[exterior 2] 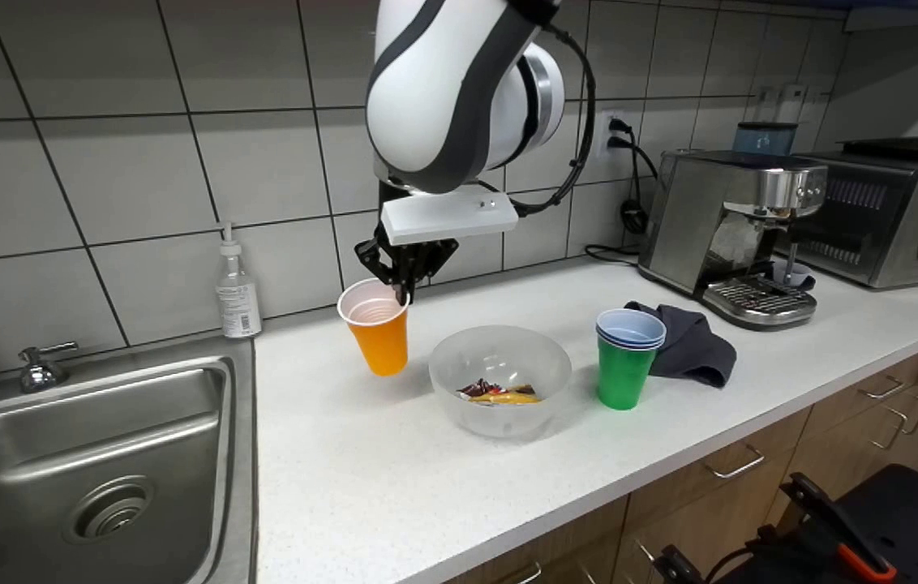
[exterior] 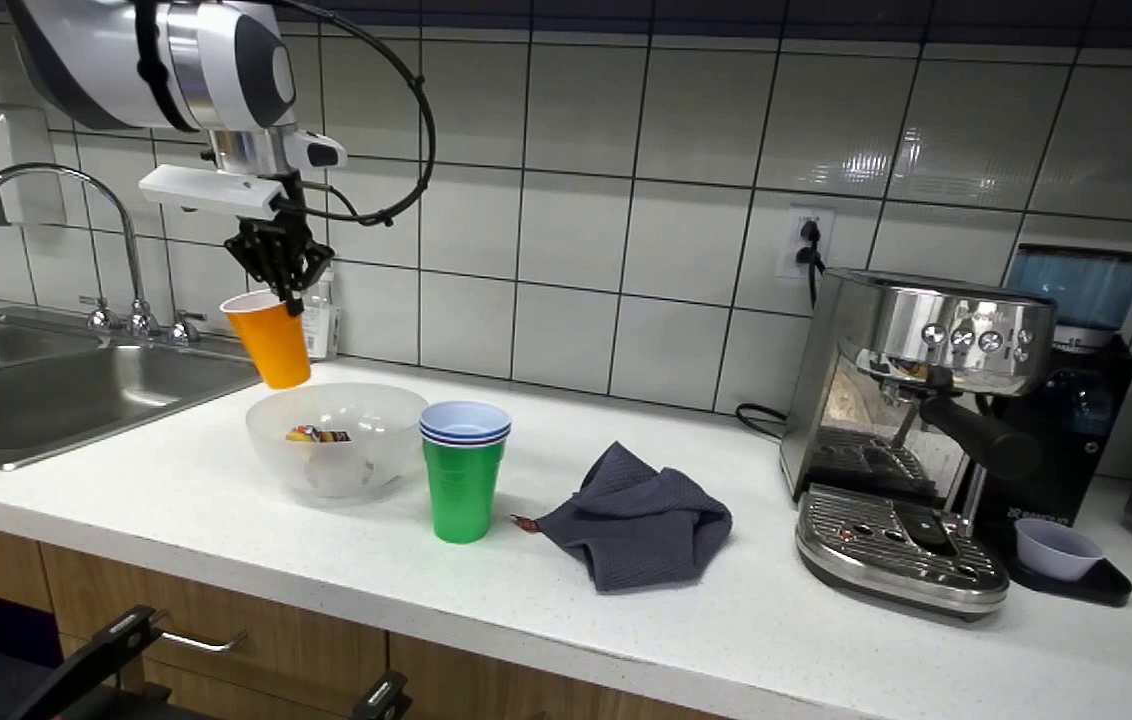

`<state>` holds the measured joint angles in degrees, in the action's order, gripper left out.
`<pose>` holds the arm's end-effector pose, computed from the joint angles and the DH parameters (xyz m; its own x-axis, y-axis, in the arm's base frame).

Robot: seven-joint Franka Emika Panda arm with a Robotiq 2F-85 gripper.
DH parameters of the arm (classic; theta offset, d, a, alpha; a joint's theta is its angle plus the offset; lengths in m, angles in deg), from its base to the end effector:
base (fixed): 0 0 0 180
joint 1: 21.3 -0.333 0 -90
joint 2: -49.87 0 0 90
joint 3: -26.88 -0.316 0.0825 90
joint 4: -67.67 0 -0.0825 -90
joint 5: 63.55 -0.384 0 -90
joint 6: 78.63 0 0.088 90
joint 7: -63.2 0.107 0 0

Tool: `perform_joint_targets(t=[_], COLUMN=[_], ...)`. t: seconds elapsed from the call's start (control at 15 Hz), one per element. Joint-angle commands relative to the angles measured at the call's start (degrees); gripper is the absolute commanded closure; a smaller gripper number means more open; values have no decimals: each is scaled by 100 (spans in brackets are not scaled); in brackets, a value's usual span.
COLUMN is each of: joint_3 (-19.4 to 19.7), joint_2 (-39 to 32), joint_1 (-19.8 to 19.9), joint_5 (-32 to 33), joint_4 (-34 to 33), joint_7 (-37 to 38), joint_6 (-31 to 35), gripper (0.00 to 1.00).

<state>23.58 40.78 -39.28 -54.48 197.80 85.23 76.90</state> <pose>0.5188 0.2078 0.3170 0.9504 0.1118 0.2901 0.1217 -0.9924 -0.0160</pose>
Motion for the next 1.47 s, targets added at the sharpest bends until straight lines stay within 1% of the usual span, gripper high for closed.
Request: perform_joint_targets(t=[0.0,0.27,0.73,0.93,1.4], joint_3=[-229,-327,-356,-300,-92], joint_2=[510,794,1303,1539,2046], joint_1=[268,398,564,619,845], joint_5=[-205,-456,-998,-1284,-1418], joint_4=[380,603,1022,1156,1233], joint_7=[-497,-851,-1524,-2040,-2656], joint_6=[-77,-94,-232,-440,-1203], gripper=[99,99,99,99,99])
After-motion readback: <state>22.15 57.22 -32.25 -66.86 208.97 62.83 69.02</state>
